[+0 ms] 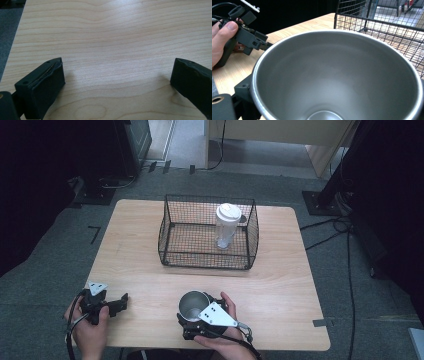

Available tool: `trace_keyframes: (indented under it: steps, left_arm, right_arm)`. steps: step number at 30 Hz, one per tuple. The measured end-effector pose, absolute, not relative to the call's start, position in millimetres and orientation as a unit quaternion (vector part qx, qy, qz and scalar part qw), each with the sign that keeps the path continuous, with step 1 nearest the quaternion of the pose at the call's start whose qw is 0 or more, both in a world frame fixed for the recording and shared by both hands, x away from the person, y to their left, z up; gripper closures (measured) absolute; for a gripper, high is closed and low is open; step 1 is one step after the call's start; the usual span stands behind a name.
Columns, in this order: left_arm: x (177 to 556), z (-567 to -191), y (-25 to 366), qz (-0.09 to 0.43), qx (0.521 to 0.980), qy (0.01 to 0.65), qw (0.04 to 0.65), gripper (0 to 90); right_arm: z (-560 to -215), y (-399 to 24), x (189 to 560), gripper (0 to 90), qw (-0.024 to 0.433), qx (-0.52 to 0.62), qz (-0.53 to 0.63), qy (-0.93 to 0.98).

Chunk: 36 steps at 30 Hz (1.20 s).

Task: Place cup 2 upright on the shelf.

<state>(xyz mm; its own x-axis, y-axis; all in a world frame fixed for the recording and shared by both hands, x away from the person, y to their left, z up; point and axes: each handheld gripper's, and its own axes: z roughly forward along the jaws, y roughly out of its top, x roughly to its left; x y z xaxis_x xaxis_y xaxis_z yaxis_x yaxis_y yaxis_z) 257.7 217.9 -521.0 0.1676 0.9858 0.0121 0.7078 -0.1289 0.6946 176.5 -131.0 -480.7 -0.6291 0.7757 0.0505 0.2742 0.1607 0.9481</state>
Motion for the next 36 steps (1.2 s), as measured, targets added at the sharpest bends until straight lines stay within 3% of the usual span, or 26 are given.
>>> trace_keyframes:
  steps: [18,36]
  left_arm:
    - [257.7,-521.0,217.9,0.246,0.71,0.596,0.283,0.0]
    - [257.7,-520.9,217.9,0.246,0.71,0.597,0.283,0.0]
  right_arm:
    - [-479.0,-134.7,171.9,7.4,0.236,0.361,0.551,0.715]
    - [-441.1,-124.4,189.1,7.4,0.262,0.341,0.571,0.699]
